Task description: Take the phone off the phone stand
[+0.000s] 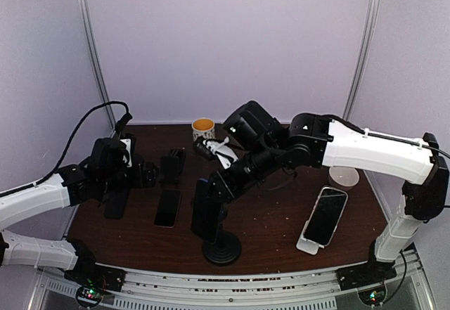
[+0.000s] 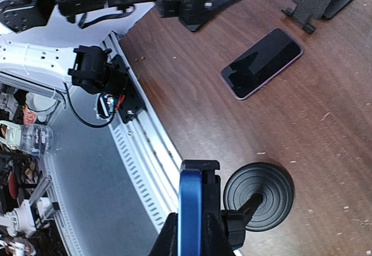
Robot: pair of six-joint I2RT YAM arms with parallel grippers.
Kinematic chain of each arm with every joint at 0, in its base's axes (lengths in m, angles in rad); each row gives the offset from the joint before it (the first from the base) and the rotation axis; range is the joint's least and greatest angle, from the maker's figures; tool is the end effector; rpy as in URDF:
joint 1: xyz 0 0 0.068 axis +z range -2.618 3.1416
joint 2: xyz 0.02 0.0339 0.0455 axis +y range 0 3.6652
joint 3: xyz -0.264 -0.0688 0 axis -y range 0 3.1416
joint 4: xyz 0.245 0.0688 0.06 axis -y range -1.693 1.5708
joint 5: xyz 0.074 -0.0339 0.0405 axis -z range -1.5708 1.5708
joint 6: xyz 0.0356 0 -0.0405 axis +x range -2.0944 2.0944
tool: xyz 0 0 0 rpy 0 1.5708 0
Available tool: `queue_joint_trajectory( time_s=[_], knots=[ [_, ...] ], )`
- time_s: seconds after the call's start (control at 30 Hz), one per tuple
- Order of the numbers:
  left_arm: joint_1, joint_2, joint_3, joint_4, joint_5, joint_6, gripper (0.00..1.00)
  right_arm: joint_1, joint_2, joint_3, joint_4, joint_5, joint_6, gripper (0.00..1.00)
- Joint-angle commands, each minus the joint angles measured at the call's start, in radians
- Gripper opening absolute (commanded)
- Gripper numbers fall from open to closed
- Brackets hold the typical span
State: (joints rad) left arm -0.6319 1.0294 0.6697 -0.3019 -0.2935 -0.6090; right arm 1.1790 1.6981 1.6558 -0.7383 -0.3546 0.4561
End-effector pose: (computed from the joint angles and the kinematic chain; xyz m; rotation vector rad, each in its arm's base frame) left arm 0.1833 -0.1214 0.2433 -0.1348 2.2195 -0.3635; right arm 0.1326 0.3533 0.3494 -1.1114 2.3852 1.1199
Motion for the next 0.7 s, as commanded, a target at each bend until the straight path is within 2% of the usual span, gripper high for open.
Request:
queue_joint_trajectory(
  time_s=[0.0, 0.13, 0.37, 0.47, 0.67],
  knots=[
    [0.006, -0.062, -0.027, 0.146, 0.030, 0.084, 0.98, -0.087, -0.078, 0.065, 0.018, -0.108, -0.183, 0.00],
    [0.005, -0.071, -0.007, 0.175, 0.089, 0.166, 0.98, -0.149, -0.084, 0.096, -0.025, -0.203, -0.314, 0.00],
    [0.006, -0.046, 0.052, 0.174, 0.212, 0.273, 0.98, -0.226, -0.013, 0.220, -0.174, -0.465, -0.582, 0.00],
    [0.005, -0.039, 0.061, 0.214, 0.386, 0.334, 0.98, -0.256, 0.047, 0.311, -0.320, -0.544, -0.720, 0.00],
    [0.006, -0.054, 0.012, 0.359, 0.686, 0.406, 0.97, -0.292, 0.113, 0.404, -0.507, -0.554, -0.892, 0.00]
  ],
)
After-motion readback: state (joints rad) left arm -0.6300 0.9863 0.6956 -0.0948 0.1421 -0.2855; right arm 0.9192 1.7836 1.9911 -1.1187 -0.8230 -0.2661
